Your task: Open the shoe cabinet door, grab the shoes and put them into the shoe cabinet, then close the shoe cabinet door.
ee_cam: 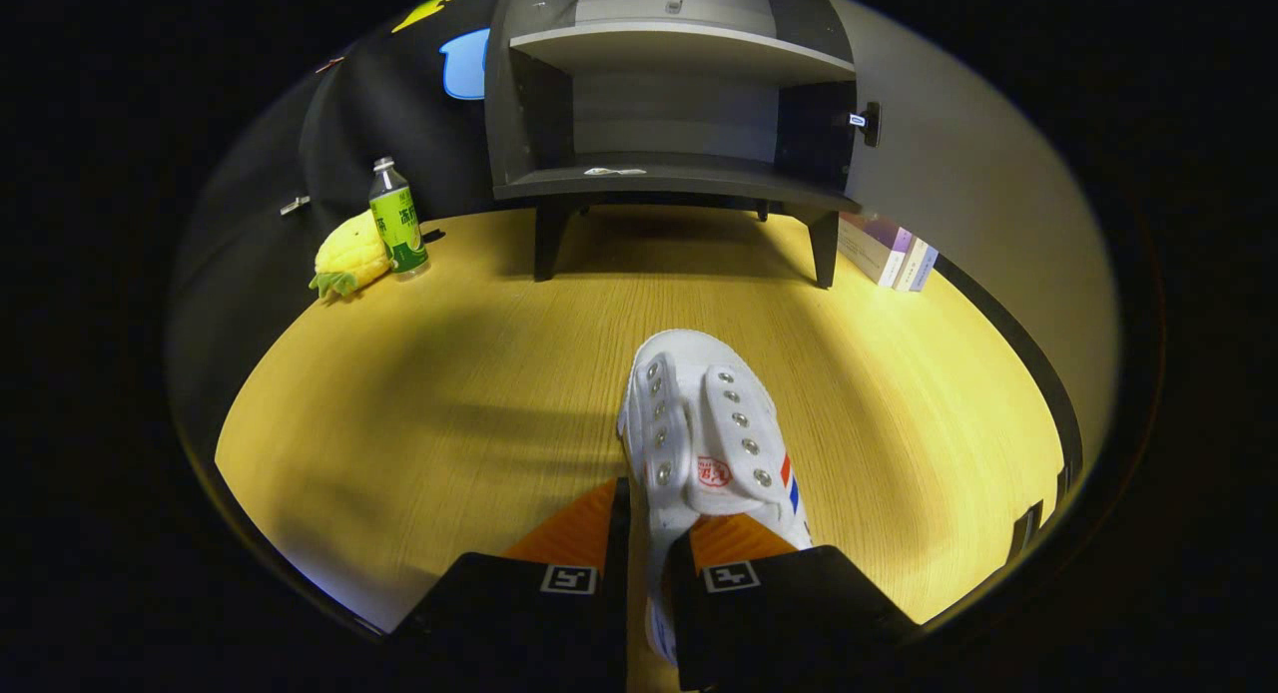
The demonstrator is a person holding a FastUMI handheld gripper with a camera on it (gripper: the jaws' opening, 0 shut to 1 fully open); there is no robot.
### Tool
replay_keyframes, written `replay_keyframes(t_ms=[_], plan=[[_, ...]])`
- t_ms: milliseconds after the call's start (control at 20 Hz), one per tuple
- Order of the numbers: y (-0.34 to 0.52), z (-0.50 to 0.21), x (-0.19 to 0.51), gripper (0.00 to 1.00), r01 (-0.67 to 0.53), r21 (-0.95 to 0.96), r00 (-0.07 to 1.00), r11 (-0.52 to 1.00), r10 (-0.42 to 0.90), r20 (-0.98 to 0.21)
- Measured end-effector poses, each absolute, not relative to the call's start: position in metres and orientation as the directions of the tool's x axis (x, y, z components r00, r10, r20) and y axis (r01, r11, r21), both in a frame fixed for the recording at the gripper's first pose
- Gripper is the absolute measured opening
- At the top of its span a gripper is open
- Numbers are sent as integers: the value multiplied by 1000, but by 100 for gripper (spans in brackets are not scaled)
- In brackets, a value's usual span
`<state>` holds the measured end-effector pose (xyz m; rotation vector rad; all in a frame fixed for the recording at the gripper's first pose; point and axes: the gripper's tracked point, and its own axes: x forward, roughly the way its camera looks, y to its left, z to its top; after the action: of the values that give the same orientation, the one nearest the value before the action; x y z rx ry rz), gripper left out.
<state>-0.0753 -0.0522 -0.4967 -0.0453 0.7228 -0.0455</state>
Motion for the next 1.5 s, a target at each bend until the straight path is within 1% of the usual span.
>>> replay_keyframes(t_ms=[100, 150, 200, 350, 400, 450, 900, 1150, 1500], plan=[[-54, -496, -72, 23, 35, -56, 753, 998, -63, -655], [-54, -496, -70, 20, 37, -48, 757, 998, -59, -651], [-54, -496, -68, 18, 39, -43, 759, 998, -58, -648], [-53, -496, -67, 19, 29, -44, 766, 999, -51, -641], [-58, -492, -65, 19, 43, -58, 773, 997, -70, -630], [-57, -503, -62, 5, 47, -57, 762, 997, -72, -643], [-59, -485, -69, 5, 56, -56, 753, 997, -79, -653], [-64, -431, -79, 5, 40, -31, 769, 999, -51, -637], [-66, -300, -96, 5, -87, -30, 846, 996, 58, -530]])
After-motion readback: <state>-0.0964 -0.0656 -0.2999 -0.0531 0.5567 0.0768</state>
